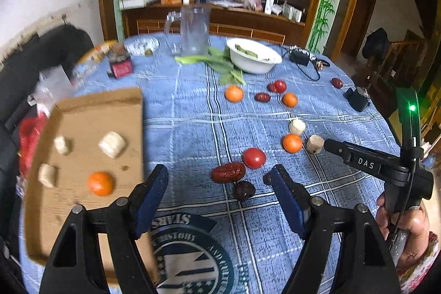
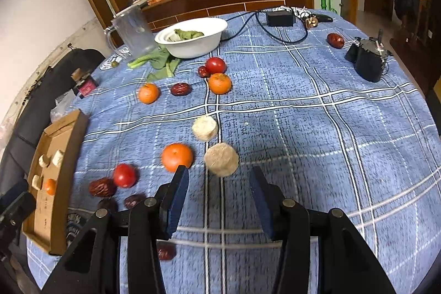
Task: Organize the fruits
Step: 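Grasp a round beige block with the right gripper while the left gripper grasps a red date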
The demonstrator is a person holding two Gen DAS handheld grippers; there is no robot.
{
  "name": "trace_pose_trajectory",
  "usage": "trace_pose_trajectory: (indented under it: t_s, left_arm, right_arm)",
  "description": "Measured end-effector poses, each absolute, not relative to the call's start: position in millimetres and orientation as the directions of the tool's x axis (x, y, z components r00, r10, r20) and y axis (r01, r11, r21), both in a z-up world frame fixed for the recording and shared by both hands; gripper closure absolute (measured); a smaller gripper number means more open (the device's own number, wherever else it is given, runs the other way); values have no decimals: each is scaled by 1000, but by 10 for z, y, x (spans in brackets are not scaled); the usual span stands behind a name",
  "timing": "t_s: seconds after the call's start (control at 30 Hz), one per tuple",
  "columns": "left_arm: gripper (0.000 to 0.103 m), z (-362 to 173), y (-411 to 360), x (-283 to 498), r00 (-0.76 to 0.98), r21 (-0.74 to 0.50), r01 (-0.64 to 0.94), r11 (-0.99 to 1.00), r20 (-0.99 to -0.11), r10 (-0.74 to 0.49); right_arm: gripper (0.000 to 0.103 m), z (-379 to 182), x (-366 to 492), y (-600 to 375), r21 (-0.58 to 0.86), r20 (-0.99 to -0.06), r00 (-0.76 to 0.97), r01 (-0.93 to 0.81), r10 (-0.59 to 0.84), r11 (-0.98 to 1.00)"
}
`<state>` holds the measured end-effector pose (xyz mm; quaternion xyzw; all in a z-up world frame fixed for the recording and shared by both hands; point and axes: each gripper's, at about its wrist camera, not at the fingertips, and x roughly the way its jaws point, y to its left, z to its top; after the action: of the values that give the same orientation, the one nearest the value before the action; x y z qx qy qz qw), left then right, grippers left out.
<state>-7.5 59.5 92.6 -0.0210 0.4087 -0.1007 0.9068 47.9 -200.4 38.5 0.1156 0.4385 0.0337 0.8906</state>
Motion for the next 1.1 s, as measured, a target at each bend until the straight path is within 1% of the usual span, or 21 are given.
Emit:
trace_pose_trajectory:
  t_s: [0.07, 0.2, 0.37, 0.43, 0.53, 0.63, 0.8, 0.97, 1.1]
  left_arm:
    - [40, 821, 617, 6, 620, -151, 162, 975, -753, -220]
    - [45, 651, 663, 133, 588, -178, 151, 972, -775, -233]
    - [45, 589, 713, 204, 592, -219, 138, 966, -764, -258]
    - [45, 579, 733, 242, 602, -220, 125, 968, -759, -250]
    - [45, 542, 748, 312, 597, -220, 117, 969, -764, -245]
    - [45, 496, 745, 359, 583, -242, 120, 963, -768, -266]
    - [45, 388, 621, 403, 564, -208, 151, 966, -785, -257]
    - [45, 257, 561, 446, 536, -194, 171, 966, -804, -257]
    - [45, 208, 573, 473, 525, -225, 178, 958, -801, -286]
  right_arm:
    - [54, 328, 552, -2031, 245, -774, 611, 44, 168, 968]
    - [54, 231, 618, -2093, 264, -770, 611, 46, 182, 963]
    - [54, 123, 655, -2147, 301, -762, 612, 43, 213, 953]
    - [54, 120, 663, -2143, 307, -758, 614, 37, 221, 951]
    - [54, 122, 677, -2098, 291, -758, 615, 21, 217, 957]
    - [54, 85, 701, -2062, 286, -765, 605, 14, 219, 958]
    - [54, 66, 729, -2030, 277, -764, 608, 4, 218, 961]
    - [55, 65, 739, -1960, 237, -766, 614, -6, 191, 971]
    - [56, 61, 745, -1921, 216, -766, 617, -15, 179, 976]
